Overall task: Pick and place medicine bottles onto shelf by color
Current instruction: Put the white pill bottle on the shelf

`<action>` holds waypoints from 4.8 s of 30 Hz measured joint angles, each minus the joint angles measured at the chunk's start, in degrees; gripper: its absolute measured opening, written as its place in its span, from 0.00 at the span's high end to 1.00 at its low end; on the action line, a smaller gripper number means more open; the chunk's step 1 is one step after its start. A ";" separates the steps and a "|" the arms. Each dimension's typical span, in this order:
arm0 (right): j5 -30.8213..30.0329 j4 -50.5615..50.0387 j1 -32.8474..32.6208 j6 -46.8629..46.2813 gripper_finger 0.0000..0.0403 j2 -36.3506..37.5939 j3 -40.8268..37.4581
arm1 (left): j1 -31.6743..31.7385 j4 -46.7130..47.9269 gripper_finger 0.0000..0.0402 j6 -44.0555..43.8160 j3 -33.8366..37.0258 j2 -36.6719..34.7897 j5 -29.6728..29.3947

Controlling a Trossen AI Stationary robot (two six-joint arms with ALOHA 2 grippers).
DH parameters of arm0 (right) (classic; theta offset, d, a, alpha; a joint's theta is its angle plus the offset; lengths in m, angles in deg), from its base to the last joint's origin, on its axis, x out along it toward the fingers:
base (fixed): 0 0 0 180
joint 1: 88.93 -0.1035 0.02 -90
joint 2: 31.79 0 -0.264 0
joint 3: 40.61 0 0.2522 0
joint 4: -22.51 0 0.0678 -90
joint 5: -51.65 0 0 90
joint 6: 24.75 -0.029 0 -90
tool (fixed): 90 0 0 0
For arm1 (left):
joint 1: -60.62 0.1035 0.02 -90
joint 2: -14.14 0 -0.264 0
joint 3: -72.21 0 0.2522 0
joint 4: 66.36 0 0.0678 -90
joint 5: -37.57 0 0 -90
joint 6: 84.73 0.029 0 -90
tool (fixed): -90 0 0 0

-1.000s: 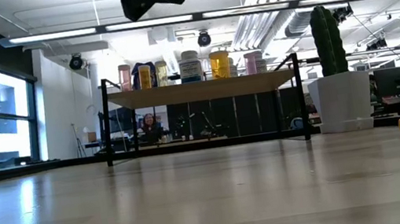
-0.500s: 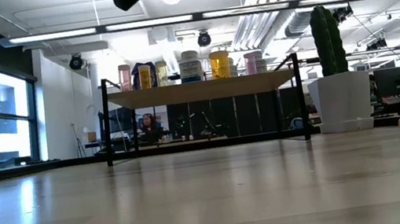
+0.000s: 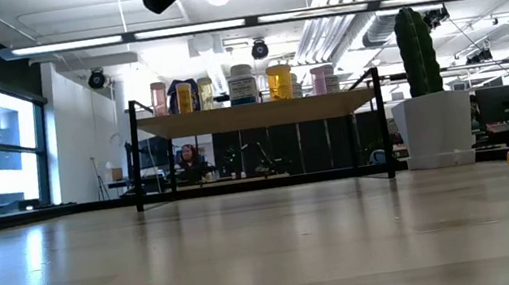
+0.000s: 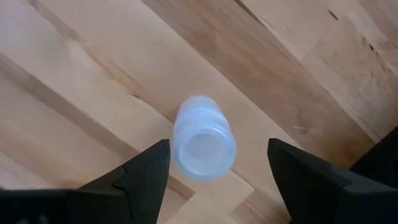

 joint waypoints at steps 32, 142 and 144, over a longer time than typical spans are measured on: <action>-0.55 1.39 3.80 -0.02 0.69 0.96 1.54 | 7.26 5.66 0.51 3.02 -0.09 -5.06 3.96; 2.04 -23.76 85.35 102.67 0.50 -7.46 42.23 | 27.30 16.03 0.51 19.17 -0.04 -12.96 6.88; 2.05 -23.76 85.35 100.91 0.47 -7.39 42.23 | 27.30 16.12 0.51 19.82 -0.04 -12.96 6.88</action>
